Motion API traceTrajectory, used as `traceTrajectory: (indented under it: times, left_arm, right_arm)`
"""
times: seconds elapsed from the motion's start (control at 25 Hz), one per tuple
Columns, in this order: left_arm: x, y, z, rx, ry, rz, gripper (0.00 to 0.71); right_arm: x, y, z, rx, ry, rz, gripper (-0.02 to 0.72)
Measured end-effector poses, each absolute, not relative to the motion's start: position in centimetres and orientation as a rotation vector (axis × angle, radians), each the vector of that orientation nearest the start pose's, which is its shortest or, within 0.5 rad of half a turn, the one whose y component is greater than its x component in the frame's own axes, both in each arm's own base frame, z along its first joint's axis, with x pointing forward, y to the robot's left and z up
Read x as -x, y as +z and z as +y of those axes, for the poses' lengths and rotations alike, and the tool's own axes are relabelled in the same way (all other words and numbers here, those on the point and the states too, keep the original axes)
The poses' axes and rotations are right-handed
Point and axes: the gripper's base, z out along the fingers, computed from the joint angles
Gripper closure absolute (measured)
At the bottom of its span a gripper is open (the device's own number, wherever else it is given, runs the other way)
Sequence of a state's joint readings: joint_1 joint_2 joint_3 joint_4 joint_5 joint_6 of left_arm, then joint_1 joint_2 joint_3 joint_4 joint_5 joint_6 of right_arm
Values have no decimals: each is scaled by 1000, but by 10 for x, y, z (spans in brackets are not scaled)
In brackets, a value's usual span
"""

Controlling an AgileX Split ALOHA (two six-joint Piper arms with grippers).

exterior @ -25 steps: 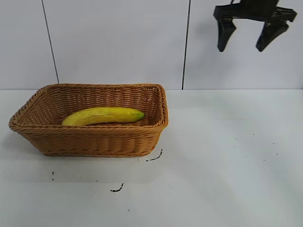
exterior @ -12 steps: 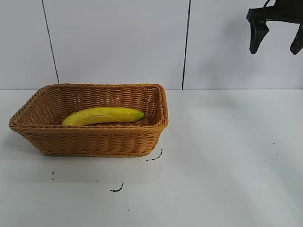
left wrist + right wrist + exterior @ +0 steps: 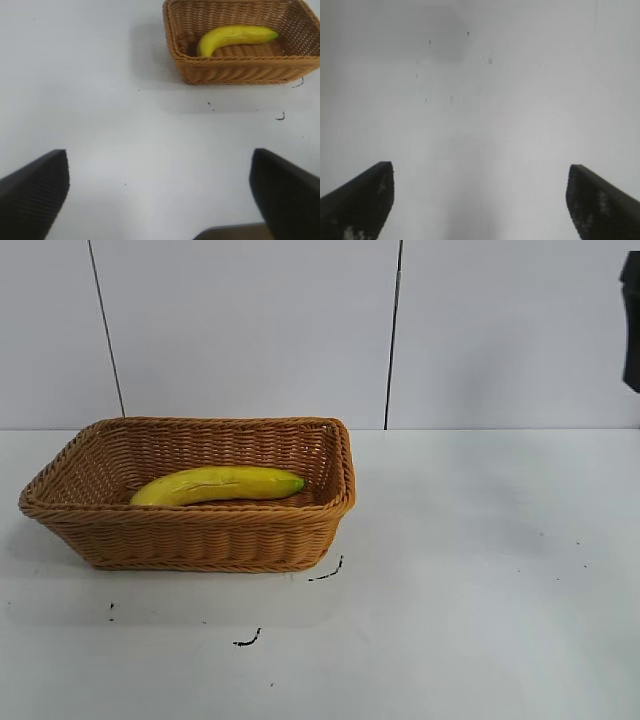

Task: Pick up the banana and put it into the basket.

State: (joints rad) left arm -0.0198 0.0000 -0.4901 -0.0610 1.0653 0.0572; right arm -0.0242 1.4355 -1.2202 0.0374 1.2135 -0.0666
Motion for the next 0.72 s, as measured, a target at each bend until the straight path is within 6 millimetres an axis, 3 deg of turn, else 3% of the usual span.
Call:
traceTrajectory:
  times: [0.24, 0.36, 0.56, 0.72]
  left_arm:
    - [4, 274, -5, -82, -50, 2056, 15]
    - [4, 274, -5, -82, -50, 2056, 15]
    - [4, 274, -5, -82, -50, 2056, 15]
    - [4, 274, -5, -82, -50, 2056, 15]
  right_arm:
    - [-168, 314, -1, 62, 32, 2814, 36]
    - [-126, 315, 0, 62, 23, 2687, 36]
    - [-70, 315, 2, 55, 15, 2376, 36]
    - [-40, 302, 3, 55, 8, 2231, 36]
